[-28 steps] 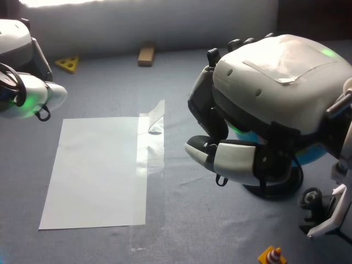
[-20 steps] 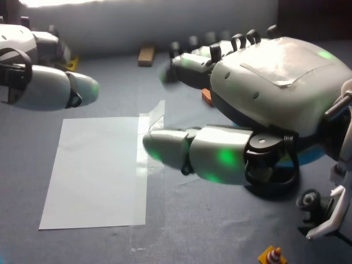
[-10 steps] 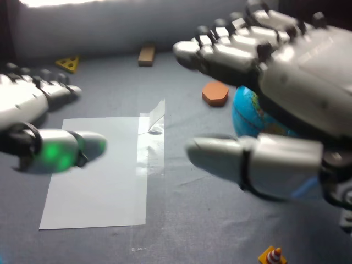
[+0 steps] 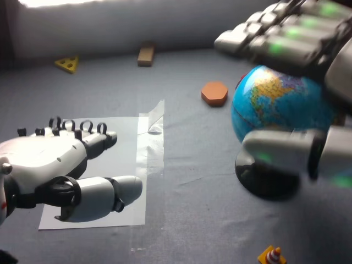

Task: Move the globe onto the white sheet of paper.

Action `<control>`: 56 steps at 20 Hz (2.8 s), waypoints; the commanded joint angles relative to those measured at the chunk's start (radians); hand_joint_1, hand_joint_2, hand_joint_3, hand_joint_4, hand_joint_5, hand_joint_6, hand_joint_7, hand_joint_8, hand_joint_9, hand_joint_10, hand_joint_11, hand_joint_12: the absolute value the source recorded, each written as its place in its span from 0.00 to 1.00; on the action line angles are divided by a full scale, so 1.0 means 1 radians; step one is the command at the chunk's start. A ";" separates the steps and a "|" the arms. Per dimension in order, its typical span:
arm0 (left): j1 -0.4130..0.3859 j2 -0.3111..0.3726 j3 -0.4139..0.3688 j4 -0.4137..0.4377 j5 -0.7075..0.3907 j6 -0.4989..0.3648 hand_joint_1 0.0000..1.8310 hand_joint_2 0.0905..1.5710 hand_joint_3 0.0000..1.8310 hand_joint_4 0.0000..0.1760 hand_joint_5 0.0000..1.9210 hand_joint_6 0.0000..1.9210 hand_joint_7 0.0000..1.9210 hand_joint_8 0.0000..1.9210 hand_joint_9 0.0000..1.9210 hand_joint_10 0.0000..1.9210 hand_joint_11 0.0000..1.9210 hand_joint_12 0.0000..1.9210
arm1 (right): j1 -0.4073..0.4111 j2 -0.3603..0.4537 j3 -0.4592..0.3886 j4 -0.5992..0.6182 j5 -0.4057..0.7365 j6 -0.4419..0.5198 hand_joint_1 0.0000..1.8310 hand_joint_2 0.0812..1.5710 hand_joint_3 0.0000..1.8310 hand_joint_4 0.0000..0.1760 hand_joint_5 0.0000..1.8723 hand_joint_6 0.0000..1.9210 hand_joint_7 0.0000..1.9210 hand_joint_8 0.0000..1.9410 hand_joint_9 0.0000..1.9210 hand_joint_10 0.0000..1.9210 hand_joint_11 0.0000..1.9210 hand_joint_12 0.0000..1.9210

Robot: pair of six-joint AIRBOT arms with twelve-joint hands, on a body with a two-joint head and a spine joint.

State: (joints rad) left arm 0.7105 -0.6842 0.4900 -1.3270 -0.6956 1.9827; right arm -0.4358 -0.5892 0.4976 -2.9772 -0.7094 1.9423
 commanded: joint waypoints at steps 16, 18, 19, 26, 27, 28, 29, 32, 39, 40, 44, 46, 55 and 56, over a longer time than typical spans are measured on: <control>0.407 -0.122 0.009 0.466 -0.428 -0.502 0.00 0.74 0.00 0.00 0.05 0.00 0.04 0.00 0.04 0.00 0.00 0.01 | -0.209 0.164 0.106 -0.035 -0.269 0.272 0.03 0.72 0.00 0.00 0.10 0.00 0.10 0.00 0.08 0.00 0.00 0.11; 0.479 -0.148 0.065 0.565 -0.427 -0.610 0.00 0.74 0.00 0.00 0.05 0.00 0.04 0.00 0.04 0.00 0.00 0.01 | -0.294 0.238 0.108 -0.035 -0.311 0.316 0.03 0.72 0.00 0.00 0.10 0.00 0.10 0.00 0.08 0.00 0.00 0.09; 0.487 -0.150 0.070 0.569 -0.427 -0.612 0.00 0.74 0.00 0.00 0.05 0.00 0.04 0.00 0.04 0.00 0.00 0.01 | -0.307 0.248 0.108 -0.035 -0.312 0.319 0.03 0.72 0.00 0.00 0.10 0.00 0.10 0.00 0.08 0.00 0.00 0.09; 0.543 -0.144 0.125 0.658 -0.369 -0.627 0.00 0.74 0.00 0.00 0.06 0.00 0.05 0.00 0.04 0.00 0.00 0.02 | -0.346 0.263 0.153 -0.035 -0.060 0.250 0.03 0.72 0.00 0.00 0.11 0.00 0.10 0.00 0.08 0.00 0.00 0.09; 0.544 -0.145 0.129 0.664 -0.369 -0.627 0.00 0.74 0.00 0.00 0.06 0.00 0.05 0.00 0.04 0.00 0.00 0.02 | -0.323 0.241 0.163 -0.035 0.018 0.218 0.03 0.72 0.00 0.00 0.10 0.00 0.10 0.00 0.08 0.00 0.00 0.09; 0.543 -0.145 0.131 0.664 -0.371 -0.628 0.00 0.74 0.00 0.00 0.06 0.00 0.05 0.00 0.04 0.00 0.00 0.02 | -0.302 0.220 0.175 -0.035 0.105 0.210 0.02 0.72 0.00 0.00 0.10 0.00 0.10 0.00 0.08 0.00 0.00 0.09; 0.536 -0.146 0.135 0.664 -0.371 -0.628 0.00 0.74 0.00 0.00 0.06 0.00 0.05 0.00 0.04 0.00 0.00 0.02 | -0.288 0.199 0.190 -0.035 0.172 0.222 0.02 0.72 0.00 0.00 0.10 0.00 0.10 0.00 0.08 0.00 0.00 0.09; 0.502 -0.140 0.140 0.637 -0.352 -0.618 0.00 0.74 0.00 0.00 0.06 0.00 0.05 0.00 0.04 0.00 0.00 0.02 | -0.250 0.148 0.228 -0.035 0.294 0.207 0.02 0.72 0.00 0.00 0.11 0.00 0.10 0.00 0.07 0.00 0.00 0.09; 0.459 -0.142 0.129 0.610 -0.282 -0.555 0.00 0.73 0.00 0.00 0.06 0.00 0.05 0.00 0.04 0.00 0.00 0.02 | -0.074 -0.034 0.390 -0.035 0.756 0.004 0.02 0.72 0.00 0.00 0.11 0.00 0.10 0.00 0.08 0.00 0.00 0.09; 0.451 -0.145 0.137 0.615 -0.271 -0.548 0.00 0.73 0.00 0.00 0.06 0.00 0.05 0.00 0.04 0.00 0.00 0.02 | -0.068 -0.042 0.392 -0.035 0.759 -0.041 0.02 0.72 0.00 0.00 0.11 0.00 0.10 0.00 0.09 0.01 0.00 0.09; 0.416 -0.155 0.170 0.603 -0.191 -0.492 0.00 0.73 0.00 0.00 0.06 0.00 0.05 0.00 0.04 0.00 0.00 0.02 | -0.056 -0.076 0.426 -0.034 0.783 -0.098 0.02 0.72 0.00 0.00 0.11 0.00 0.10 0.00 0.09 0.01 0.00 0.09; 0.419 -0.155 0.177 0.603 -0.194 -0.504 0.00 0.73 0.00 0.00 0.07 0.00 0.05 0.00 0.05 0.00 0.00 0.02 | -0.041 -0.085 0.438 0.093 0.804 -0.205 0.02 0.72 0.00 0.00 0.11 0.00 0.11 0.00 0.09 0.01 0.00 0.10; 0.430 -0.167 0.196 0.579 -0.232 -0.502 0.00 0.73 0.00 0.00 0.07 0.00 0.06 0.00 0.04 0.00 0.00 0.01 | 0.019 -0.115 0.484 0.994 1.118 -1.196 0.01 0.73 0.00 0.00 0.12 0.00 0.10 0.00 0.09 0.00 0.00 0.11; 0.431 -0.162 0.195 0.579 -0.233 -0.500 0.00 0.73 0.00 0.00 0.07 0.00 0.06 0.00 0.04 0.00 0.00 0.01 | 0.017 -0.127 0.489 1.015 1.087 -1.270 0.01 0.73 0.00 0.00 0.12 0.00 0.10 0.00 0.09 0.00 0.00 0.11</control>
State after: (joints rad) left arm 1.1477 -0.8501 0.6815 -0.7818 -0.8326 1.4837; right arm -0.4229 -0.7166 0.9859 -1.9999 0.4149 0.6804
